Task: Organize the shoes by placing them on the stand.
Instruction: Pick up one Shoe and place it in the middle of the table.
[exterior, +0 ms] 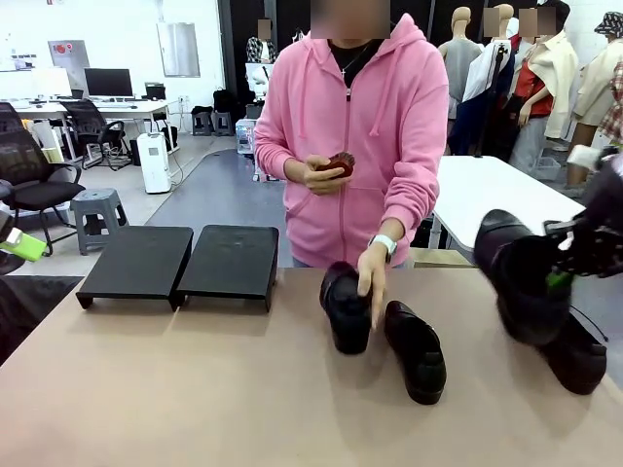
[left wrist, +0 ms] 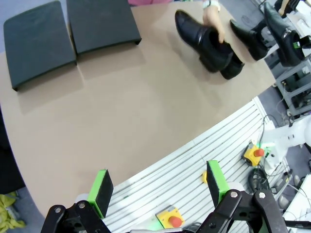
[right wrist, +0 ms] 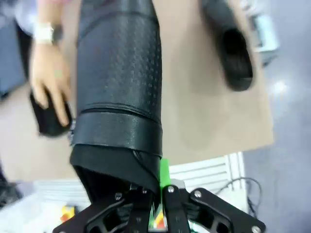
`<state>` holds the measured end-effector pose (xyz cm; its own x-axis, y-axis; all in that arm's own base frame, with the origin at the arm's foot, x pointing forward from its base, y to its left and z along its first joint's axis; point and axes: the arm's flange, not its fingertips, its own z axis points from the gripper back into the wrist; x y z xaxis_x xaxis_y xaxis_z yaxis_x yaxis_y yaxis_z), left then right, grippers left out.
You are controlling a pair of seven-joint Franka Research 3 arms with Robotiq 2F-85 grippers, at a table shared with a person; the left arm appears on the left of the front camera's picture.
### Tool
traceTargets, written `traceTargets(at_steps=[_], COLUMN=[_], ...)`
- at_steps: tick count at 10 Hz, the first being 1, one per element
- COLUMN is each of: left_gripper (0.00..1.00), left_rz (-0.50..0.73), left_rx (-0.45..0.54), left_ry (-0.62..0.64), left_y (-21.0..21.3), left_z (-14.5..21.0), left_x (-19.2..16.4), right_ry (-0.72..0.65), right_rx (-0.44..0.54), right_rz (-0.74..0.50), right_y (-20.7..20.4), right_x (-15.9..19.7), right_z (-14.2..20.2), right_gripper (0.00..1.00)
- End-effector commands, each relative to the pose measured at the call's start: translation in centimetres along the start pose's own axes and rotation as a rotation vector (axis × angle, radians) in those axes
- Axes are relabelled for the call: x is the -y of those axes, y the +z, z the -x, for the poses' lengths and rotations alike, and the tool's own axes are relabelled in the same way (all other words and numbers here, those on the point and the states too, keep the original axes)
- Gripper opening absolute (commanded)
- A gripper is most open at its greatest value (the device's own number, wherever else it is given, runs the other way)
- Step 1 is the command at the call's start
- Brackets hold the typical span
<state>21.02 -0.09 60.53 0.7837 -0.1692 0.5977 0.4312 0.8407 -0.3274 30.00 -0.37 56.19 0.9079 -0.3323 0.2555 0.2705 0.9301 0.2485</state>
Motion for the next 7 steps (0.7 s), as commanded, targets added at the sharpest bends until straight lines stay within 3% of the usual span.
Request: traceTargets(at_steps=[1,2,3,5,7], left_gripper=[1.00,1.00,1.00,1.00,1.00], left_rz=[0.021,0.021,0.021,0.021,0.021], left_rx=[0.002,0.002,0.002,0.002,0.002], left_ry=[-0.007,-0.007,-0.007,-0.007,-0.007], left_y=[0.2,0.2,0.2,0.2,0.2], left_z=[0.0,0.0,0.0,0.0,0.0], left_x=[-0.1,-0.1,-0.1,-0.1,-0.1], right_ry=[-0.213,-0.340,-0.374,-0.385,-0.309], right_rx=[0.022,0.034,0.010,0.025,0.046], right_rz=[-0.005,0.039,-0.027,-0.015,-0.004], right_y=[1.7,2.1,1.9,1.5,1.6], right_x=[8.6,12.0,14.1,14.0,11.4], right_z=[-0.2,0.5,1.3,2.0,2.1], right_gripper=[0.00,0.00,0.00,0.00,0.00])
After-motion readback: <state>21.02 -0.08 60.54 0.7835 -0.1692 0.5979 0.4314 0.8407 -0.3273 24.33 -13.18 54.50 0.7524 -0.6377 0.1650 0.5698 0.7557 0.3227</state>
